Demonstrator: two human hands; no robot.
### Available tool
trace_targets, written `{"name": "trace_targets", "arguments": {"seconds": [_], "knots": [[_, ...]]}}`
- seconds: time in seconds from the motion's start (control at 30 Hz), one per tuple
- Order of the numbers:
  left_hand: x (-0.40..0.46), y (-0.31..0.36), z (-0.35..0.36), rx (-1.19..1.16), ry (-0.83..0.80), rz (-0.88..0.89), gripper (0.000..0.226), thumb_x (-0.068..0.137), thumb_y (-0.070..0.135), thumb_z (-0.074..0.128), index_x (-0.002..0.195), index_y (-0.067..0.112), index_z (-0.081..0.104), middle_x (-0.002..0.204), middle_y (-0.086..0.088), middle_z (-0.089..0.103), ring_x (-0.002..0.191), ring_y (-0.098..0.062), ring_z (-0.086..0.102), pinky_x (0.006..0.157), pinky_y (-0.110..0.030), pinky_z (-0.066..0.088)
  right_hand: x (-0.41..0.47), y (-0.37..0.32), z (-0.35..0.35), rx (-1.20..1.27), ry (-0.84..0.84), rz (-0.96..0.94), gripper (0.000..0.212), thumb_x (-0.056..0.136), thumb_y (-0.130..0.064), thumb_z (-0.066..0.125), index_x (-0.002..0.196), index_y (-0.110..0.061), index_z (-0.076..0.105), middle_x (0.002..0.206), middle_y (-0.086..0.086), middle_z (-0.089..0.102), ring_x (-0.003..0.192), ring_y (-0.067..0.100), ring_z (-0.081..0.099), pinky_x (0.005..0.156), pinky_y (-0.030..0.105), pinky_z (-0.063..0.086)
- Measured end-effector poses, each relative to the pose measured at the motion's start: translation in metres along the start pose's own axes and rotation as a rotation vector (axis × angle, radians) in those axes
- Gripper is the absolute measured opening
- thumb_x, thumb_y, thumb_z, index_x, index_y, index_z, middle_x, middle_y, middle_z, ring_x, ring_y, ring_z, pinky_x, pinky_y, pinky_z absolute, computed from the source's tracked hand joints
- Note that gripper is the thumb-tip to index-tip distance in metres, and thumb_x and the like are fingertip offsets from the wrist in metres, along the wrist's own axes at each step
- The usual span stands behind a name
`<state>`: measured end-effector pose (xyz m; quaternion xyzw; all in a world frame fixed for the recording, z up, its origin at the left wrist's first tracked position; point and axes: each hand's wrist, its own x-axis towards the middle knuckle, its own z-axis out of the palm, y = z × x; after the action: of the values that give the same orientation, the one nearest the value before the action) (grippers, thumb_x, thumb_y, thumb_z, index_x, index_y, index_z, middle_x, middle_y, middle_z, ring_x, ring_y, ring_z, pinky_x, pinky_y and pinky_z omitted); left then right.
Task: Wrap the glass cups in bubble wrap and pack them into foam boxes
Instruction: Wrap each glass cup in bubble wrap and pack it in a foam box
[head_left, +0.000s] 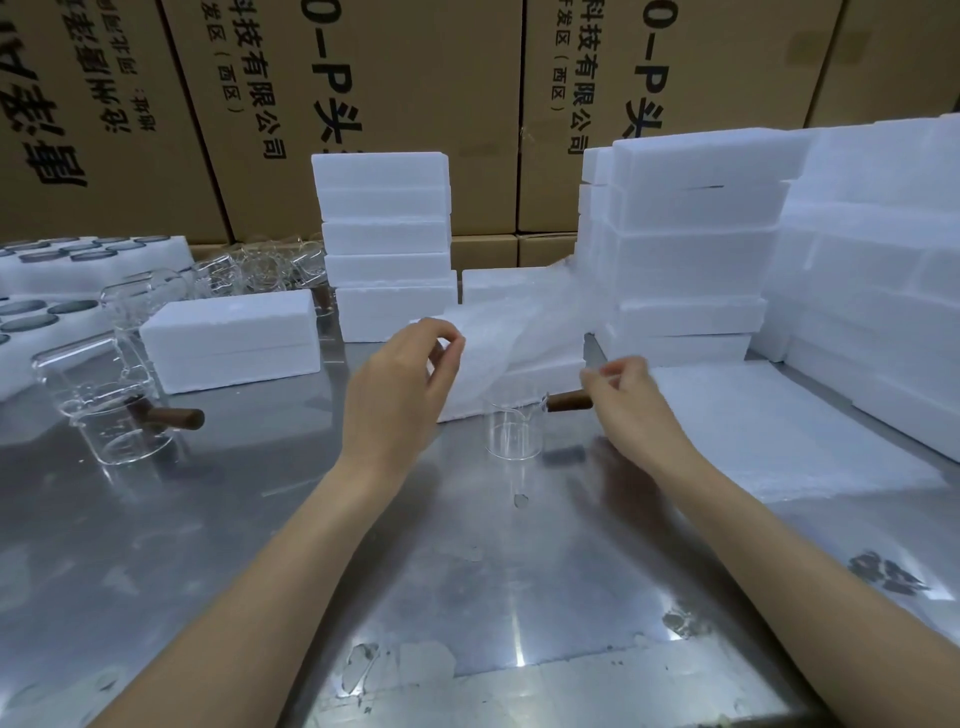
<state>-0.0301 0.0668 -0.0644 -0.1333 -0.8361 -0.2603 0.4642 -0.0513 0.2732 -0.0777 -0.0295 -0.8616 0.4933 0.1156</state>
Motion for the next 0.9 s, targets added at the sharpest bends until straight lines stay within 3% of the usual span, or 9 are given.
{"name": "trace_targets", "arguments": {"seconds": [0.1,0.23,0.3,0.4,0.53,0.63,0.73,0.9], "knots": [[-0.001,0.002,-0.001,-0.008,0.001,0.033,0.011,0.093,0.018,0.062,0.097,0.007,0.061,0.079,-0.001,0.063,0.058,-0.020,0.055,0.049,-0.032,0.049,-0.005,-0.001,0.004,-0.084,-0.158,0.001,0.029,0.095,-0.052,0.039,0.097,-0.025,0.050,0.086,-0.005,0.067,0.073,0.012,0.059,0.073,0.032,0.043],[0.000,-0.001,0.000,0.045,-0.025,0.141,0.001,0.092,0.003,0.060,0.091,0.004,0.060,0.088,-0.009,0.060,0.052,-0.031,0.053,0.042,-0.039,0.048,-0.006,-0.006,0.005,-0.059,-0.227,-0.010,0.026,0.098,-0.037,0.044,0.099,-0.013,0.055,0.072,-0.005,0.060,0.063,0.013,0.053,0.067,0.029,0.040],[-0.001,-0.004,0.002,0.087,-0.074,0.183,0.018,0.085,-0.011,0.059,0.093,0.004,0.066,0.097,-0.012,0.061,0.052,-0.032,0.052,0.039,-0.040,0.047,-0.008,-0.012,0.002,0.112,-0.245,0.027,0.017,0.099,-0.026,0.045,0.092,-0.013,0.053,0.070,-0.003,0.057,0.058,0.012,0.051,0.059,0.025,0.037],[-0.002,-0.006,0.005,0.128,-0.139,0.211,0.044,0.075,-0.024,0.056,0.105,0.005,0.071,0.107,-0.017,0.062,0.071,-0.035,0.061,0.042,-0.039,0.049,-0.010,-0.019,-0.005,0.264,-0.195,0.001,0.011,0.096,-0.013,0.046,0.087,-0.013,0.052,0.061,-0.004,0.057,0.053,0.011,0.048,0.053,0.023,0.032],[-0.002,-0.004,0.010,0.155,-0.167,0.161,0.042,0.085,-0.006,0.065,0.126,-0.003,0.057,0.125,-0.020,0.055,0.089,-0.037,0.059,0.055,-0.045,0.054,-0.011,-0.024,-0.017,0.463,-0.034,-0.133,0.025,0.094,-0.010,0.045,0.069,-0.014,0.046,0.056,-0.002,0.057,0.044,0.008,0.042,0.046,0.020,0.031],[-0.004,0.000,0.012,0.197,-0.195,0.133,0.065,0.079,0.015,0.078,0.133,-0.004,0.048,0.132,-0.021,0.048,0.090,-0.033,0.055,0.070,-0.041,0.054,-0.011,-0.026,-0.025,0.693,-0.011,-0.162,0.028,0.092,-0.011,0.045,0.064,-0.016,0.048,0.053,-0.004,0.053,0.042,0.007,0.037,0.047,0.023,0.027],[-0.005,0.001,0.013,0.233,-0.209,0.099,0.086,0.072,0.025,0.084,0.141,-0.003,0.039,0.138,-0.022,0.041,0.104,-0.034,0.052,0.090,-0.040,0.047,-0.013,-0.025,-0.027,0.860,-0.116,-0.194,0.026,0.093,-0.016,0.048,0.068,-0.016,0.053,0.056,-0.006,0.053,0.046,0.007,0.040,0.049,0.024,0.030],[-0.006,0.006,0.012,0.199,-0.162,0.079,0.080,0.068,0.011,0.079,0.138,-0.002,0.044,0.135,-0.021,0.045,0.098,-0.037,0.053,0.086,-0.045,0.048,-0.022,-0.029,-0.021,0.796,-0.361,-0.300,0.013,0.086,-0.026,0.059,0.083,-0.014,0.054,0.072,-0.007,0.067,0.056,0.005,0.054,0.049,0.017,0.042]]}}
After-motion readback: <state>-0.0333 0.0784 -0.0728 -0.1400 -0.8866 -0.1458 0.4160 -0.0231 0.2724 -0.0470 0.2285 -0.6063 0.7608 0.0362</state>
